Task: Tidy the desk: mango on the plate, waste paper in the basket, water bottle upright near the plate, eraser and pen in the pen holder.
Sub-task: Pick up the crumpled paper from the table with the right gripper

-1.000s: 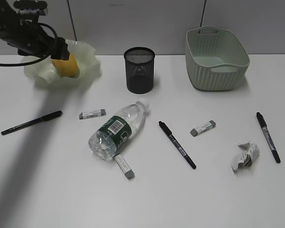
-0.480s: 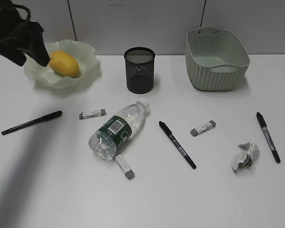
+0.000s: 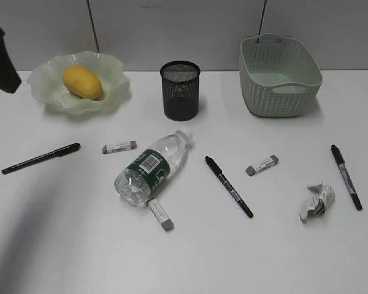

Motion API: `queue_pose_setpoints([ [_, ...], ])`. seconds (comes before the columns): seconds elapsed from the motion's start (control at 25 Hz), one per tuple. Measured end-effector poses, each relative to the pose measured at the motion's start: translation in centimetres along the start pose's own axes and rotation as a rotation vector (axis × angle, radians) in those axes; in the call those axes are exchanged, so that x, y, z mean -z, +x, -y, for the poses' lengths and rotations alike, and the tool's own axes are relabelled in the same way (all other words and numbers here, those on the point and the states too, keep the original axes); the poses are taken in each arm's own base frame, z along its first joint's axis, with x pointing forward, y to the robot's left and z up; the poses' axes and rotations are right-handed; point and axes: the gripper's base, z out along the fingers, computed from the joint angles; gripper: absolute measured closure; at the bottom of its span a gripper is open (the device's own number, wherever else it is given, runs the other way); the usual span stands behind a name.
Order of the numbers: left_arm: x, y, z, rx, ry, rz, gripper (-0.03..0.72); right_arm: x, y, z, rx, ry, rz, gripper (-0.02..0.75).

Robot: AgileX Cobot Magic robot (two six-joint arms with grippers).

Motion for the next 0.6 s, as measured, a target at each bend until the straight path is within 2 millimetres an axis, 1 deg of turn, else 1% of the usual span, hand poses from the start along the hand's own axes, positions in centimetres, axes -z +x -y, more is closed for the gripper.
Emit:
queue_pose_setpoints([
  [0.04, 0.3, 1.2, 0.2, 0.009, -0.004, 0.018, 0.217, 0.0, 0.0, 0.0, 0.000, 0.000, 0.000, 0.356],
  [0.12, 1.7, 3.6, 0.6, 0.029, -0.016, 0.100, 0.221, 0.0, 0.0, 0.0, 0.000, 0.000, 0.000, 0.356],
  [0.16, 1.8, 4.8, 0.7, 0.045, -0.020, 0.130, 0.223, 0.0, 0.0, 0.0, 0.000, 0.000, 0.000, 0.356],
  [0.24, 2.9, 7.5, 1.1, 0.068, -0.027, 0.215, 0.223, 0.0, 0.0, 0.0, 0.000, 0.000, 0.000, 0.356],
  [0.4, 4.0, 13.4, 1.8, 0.078, -0.030, 0.334, 0.227, 0.0, 0.0, 0.0, 0.000, 0.000, 0.000, 0.356],
  [0.48, 4.5, 16.6, 2.2, 0.065, -0.030, 0.399, 0.228, 0.0, 0.0, 0.0, 0.000, 0.000, 0.000, 0.356],
  [0.6, 5.1, 20.3, 2.7, 0.046, -0.029, 0.499, 0.228, 0.0, 0.0, 0.0, -0.001, -0.001, 0.000, 0.356],
])
